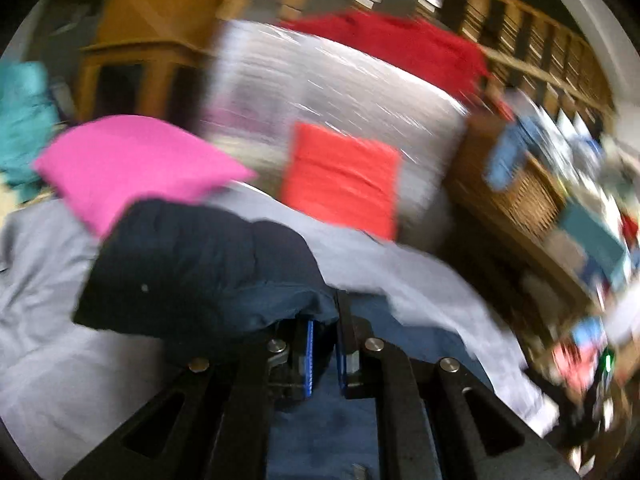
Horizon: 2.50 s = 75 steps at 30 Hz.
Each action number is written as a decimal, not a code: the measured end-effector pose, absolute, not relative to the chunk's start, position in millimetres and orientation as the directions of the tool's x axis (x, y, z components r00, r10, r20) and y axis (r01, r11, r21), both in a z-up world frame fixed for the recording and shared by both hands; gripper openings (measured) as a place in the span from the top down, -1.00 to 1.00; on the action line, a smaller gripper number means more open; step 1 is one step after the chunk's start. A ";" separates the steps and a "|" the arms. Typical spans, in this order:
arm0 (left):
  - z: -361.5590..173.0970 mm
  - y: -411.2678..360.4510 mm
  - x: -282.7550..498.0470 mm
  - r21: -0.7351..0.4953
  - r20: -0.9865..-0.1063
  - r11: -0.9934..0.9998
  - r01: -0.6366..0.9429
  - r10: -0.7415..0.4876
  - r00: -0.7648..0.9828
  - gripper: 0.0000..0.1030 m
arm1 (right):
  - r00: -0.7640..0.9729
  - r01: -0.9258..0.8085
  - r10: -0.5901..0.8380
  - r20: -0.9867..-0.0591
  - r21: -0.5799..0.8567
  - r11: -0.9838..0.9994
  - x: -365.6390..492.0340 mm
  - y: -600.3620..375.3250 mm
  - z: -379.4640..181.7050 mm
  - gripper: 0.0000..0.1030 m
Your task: Fold large clothes
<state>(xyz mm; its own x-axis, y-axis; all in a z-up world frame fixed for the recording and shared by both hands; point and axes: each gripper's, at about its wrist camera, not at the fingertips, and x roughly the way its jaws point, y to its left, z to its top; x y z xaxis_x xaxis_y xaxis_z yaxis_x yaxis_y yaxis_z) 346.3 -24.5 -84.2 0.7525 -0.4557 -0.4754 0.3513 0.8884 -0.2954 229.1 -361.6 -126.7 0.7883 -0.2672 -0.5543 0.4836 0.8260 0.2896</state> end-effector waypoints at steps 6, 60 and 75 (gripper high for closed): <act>-165.1 -106.9 359.0 -0.303 -0.720 0.829 0.471 -0.523 0.457 0.32 | 0.764 0.522 -0.263 -0.589 0.324 0.789 228.6 -381.2 -135.0 -0.30; -194.9 -3.3 364.4 0.007 -0.826 0.997 0.074 -0.036 0.563 -0.46 | 0.840 0.328 -0.002 -0.543 0.505 0.798 254.1 -340.8 -145.1 -0.71; -92.9 -66.0 291.0 -0.202 -0.529 0.836 0.510 -0.531 0.662 -0.47 | 0.868 0.360 -0.032 -0.495 0.585 0.727 215.2 -413.2 -135.6 -0.71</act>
